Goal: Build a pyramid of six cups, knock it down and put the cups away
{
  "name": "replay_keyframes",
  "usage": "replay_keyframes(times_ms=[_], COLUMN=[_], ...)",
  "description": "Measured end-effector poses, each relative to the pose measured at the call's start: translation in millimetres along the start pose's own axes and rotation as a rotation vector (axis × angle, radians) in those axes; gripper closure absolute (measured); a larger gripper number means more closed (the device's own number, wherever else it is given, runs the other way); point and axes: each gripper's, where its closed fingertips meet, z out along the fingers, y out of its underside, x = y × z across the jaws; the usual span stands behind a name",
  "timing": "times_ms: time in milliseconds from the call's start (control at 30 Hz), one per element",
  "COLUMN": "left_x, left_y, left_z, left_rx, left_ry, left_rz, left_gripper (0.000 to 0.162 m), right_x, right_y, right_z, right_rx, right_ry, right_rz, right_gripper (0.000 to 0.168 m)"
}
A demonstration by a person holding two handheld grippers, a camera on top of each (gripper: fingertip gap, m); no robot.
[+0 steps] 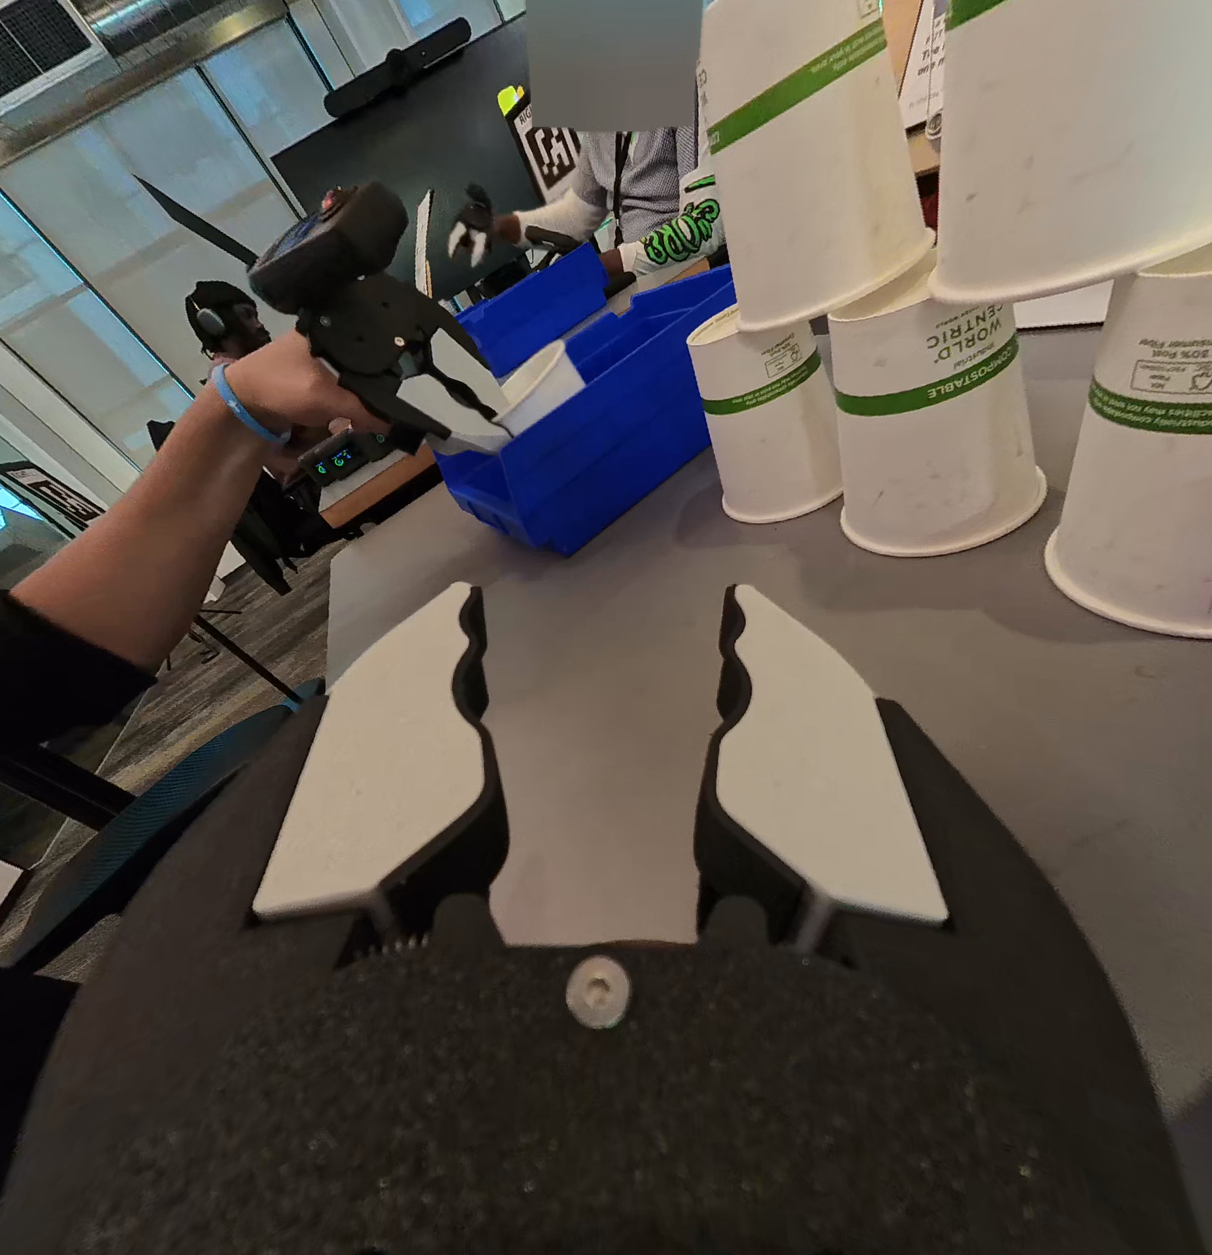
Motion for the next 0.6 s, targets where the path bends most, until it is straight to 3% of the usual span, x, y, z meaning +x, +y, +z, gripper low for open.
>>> replay_keyframes(times_ms=[133, 267, 433, 600], left_x=[-30, -58, -50, -9], left_y=[8, -5, -51, -113], left_z=[-26, -82, -148, -168], left_rx=[0.122, 0.467, 0.961, 1.207], left_ry=[-0.044, -0.021, 0.151, 0.393], left_rz=[-0.109, -0.277, -0.348, -0.288], left_gripper=[0.162, 0.162, 0.162, 0.162], right_x=[0, 0, -3, -19], right_y=[-1, 1, -14, -64], right_z=[0, 1, -1, -4], right_rx=[0.0, -0.009, 0.015, 0.074], right_ry=[0.002, -0.003, -0.013, -0.12], right_rz=[-0.009, -0.001, -0.06, -0.2], right_gripper=[0.103, 0.103, 0.101, 0.095])
